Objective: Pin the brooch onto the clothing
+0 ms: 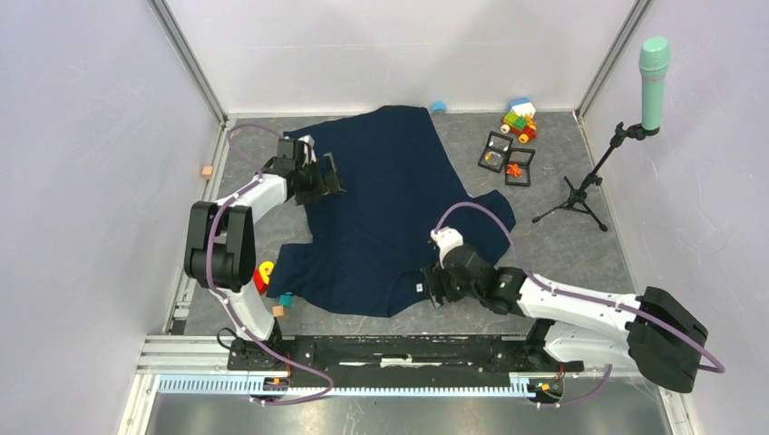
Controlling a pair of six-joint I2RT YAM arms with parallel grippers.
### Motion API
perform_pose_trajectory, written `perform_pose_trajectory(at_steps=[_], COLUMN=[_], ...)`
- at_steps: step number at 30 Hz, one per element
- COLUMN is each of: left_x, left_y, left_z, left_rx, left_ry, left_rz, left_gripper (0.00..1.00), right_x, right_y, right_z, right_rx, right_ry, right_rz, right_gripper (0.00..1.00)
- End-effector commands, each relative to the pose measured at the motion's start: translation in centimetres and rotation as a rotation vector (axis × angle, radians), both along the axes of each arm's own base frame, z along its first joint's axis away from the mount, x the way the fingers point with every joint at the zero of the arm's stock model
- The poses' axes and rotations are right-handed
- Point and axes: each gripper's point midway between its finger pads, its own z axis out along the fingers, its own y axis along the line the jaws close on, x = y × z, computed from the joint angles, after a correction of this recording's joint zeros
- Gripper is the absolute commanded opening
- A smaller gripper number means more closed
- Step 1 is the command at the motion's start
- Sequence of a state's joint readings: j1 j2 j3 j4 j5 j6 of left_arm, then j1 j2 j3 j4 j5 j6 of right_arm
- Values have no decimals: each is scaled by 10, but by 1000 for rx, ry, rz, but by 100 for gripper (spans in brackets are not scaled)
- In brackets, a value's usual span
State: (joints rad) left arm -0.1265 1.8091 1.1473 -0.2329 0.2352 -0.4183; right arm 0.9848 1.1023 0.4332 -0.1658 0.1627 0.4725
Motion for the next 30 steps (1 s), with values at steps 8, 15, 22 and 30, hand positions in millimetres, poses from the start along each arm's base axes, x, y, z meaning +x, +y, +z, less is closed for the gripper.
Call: perform_pose_trajectory(at_steps=[8,15,22,30], left_x=[-72,-162,-227,-252], left_y=[-106,-171,-194,-179], left_z=[123,87,32,-6], left_rx=[-21,-86,-55,-42], left_ry=[-311,-276,-207,-130], left_rz=[-276,-419,-493,-452], left_gripper=[100,100,100,100], right_x=[105,146,158,174], right_y=[-90,-158,-197,-215], right_z=[50,34,23,15], right_rx=[-77,-83,-63,-61], right_ry=[-122,-72,-66,-78], right_rz=[-312,-518,-642,-693], right_gripper=[81,68,64,59])
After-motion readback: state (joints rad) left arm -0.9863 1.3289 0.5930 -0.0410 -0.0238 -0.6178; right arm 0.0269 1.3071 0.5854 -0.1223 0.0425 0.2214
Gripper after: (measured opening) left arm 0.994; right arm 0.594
